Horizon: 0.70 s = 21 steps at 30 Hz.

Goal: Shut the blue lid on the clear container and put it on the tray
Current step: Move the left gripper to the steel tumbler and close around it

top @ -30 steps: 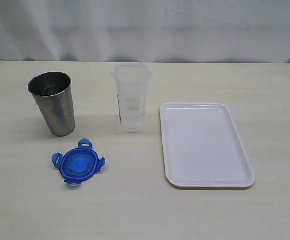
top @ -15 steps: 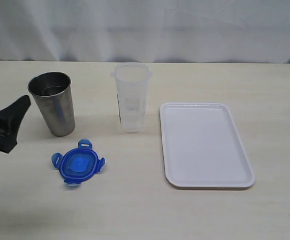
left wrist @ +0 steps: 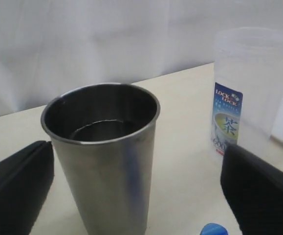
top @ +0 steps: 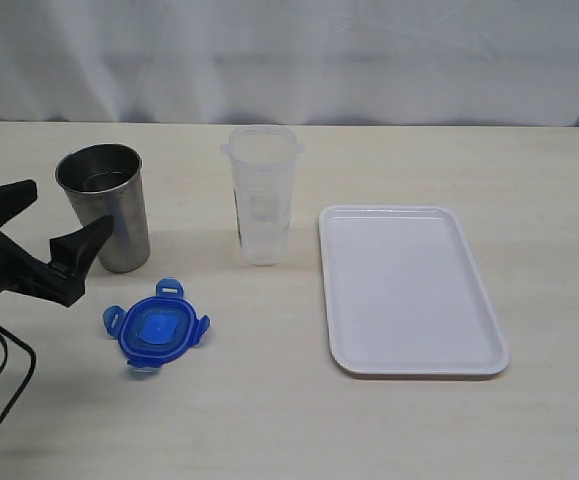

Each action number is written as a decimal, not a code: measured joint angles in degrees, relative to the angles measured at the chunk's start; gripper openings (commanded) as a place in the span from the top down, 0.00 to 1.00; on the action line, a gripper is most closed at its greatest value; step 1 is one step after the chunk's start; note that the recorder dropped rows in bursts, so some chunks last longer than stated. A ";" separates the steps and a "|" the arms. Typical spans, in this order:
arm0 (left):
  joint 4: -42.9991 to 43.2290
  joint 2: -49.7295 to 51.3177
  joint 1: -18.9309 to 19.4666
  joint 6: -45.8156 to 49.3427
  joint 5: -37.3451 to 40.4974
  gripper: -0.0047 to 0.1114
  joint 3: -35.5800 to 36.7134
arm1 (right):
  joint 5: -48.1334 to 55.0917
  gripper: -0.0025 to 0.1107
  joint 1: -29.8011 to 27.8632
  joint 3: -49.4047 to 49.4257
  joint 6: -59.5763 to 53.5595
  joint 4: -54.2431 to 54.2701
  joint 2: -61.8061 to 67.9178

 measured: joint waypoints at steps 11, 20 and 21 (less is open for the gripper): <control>0.09 9.47 0.00 0.39 0.00 0.22 -5.15 | 0.00 0.94 0.00 0.00 0.00 0.00 0.00; 0.09 15.17 0.00 -0.20 0.00 0.22 -9.01 | 0.00 0.94 0.00 0.00 0.00 0.00 0.00; 0.09 15.78 0.00 -0.54 -0.09 0.22 -9.47 | 0.00 0.94 0.00 0.00 0.00 0.00 0.00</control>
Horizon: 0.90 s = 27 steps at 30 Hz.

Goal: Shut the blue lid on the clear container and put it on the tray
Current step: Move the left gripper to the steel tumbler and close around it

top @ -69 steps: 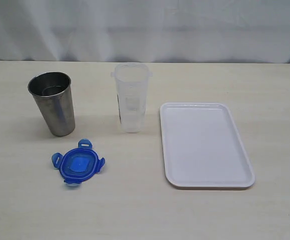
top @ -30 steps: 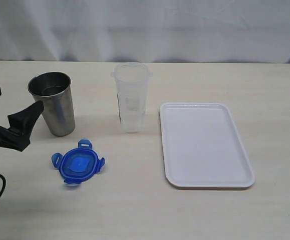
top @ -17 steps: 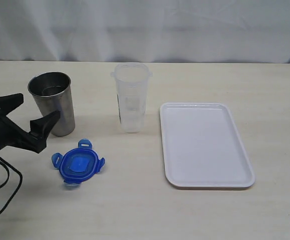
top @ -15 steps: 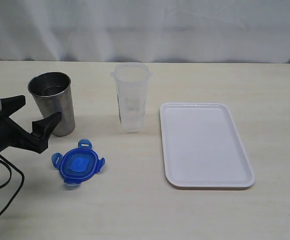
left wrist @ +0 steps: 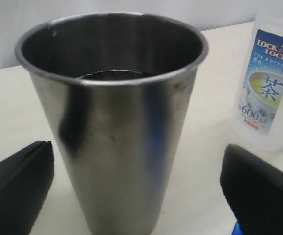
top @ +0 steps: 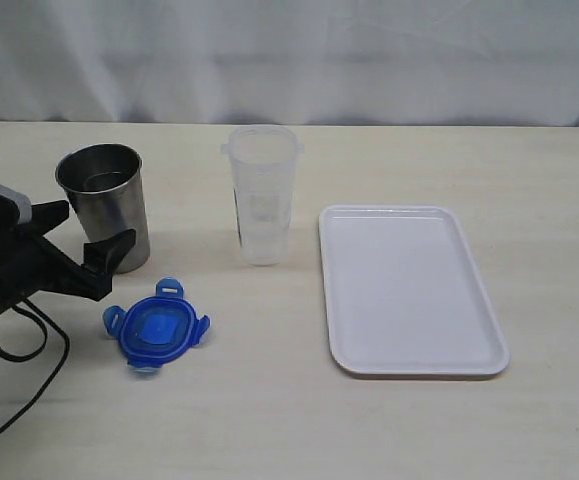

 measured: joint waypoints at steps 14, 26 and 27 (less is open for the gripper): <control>0.00 4.51 0.00 -1.76 -0.21 0.22 -4.83 | 0.00 0.94 0.00 0.00 0.00 0.00 0.00; 0.49 4.51 0.00 -1.85 1.97 0.22 -9.03 | 0.00 0.94 0.00 0.00 0.00 0.00 0.00; 0.59 4.51 0.00 -1.85 2.24 0.22 -9.14 | 0.00 0.94 0.00 0.00 0.00 0.00 0.00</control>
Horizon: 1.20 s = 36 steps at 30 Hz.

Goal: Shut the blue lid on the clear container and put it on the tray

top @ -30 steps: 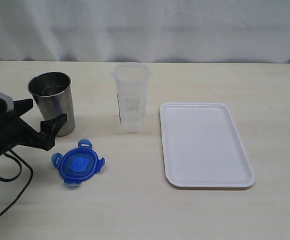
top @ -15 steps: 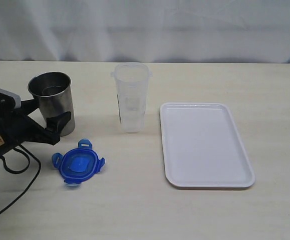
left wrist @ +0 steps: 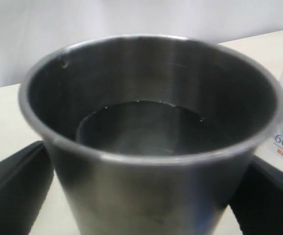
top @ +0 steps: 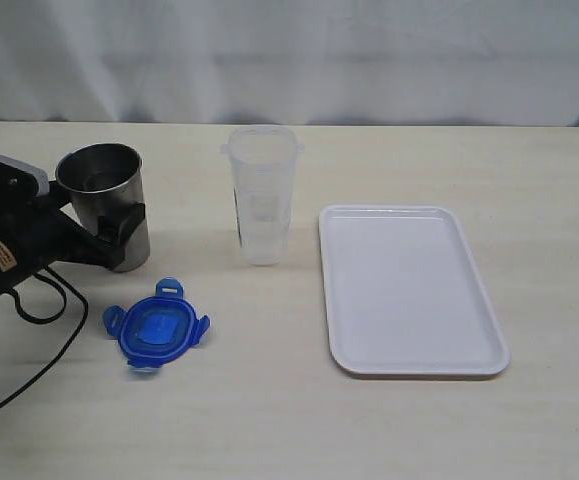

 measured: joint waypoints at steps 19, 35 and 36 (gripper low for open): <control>0.80 4.12 0.00 0.00 -0.05 0.22 -1.97 | 0.00 0.94 0.00 0.00 0.00 0.00 0.00; 0.20 5.49 0.00 0.00 -3.10 0.22 -2.90 | 0.00 0.94 0.00 0.00 0.00 0.00 0.00; 0.20 5.49 0.00 0.00 -3.10 0.22 -2.90 | 0.00 0.94 0.00 0.00 0.00 0.00 0.00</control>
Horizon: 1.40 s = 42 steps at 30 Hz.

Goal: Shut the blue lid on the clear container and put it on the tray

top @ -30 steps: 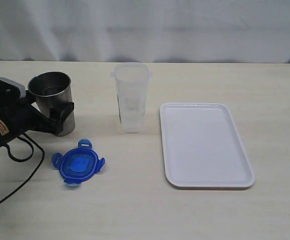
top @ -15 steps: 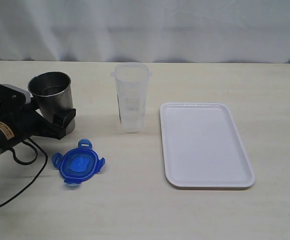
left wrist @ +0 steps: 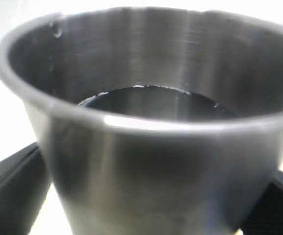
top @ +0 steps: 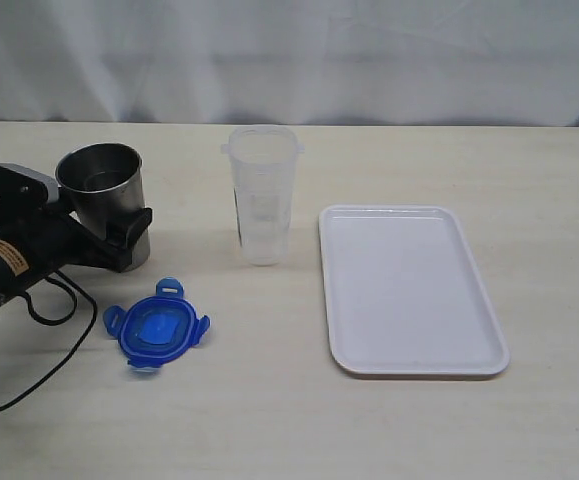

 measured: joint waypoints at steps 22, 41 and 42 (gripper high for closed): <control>0.00 0.00 0.00 0.00 0.00 0.22 0.00 | 0.00 0.94 0.00 0.00 0.00 0.00 0.00; 1.89 0.04 0.00 0.00 -0.37 0.22 -0.10 | 0.00 0.94 0.00 0.00 0.00 0.00 0.00; 1.89 0.04 0.00 0.00 -0.37 0.22 -0.10 | 0.00 0.94 0.00 0.00 0.00 0.00 0.00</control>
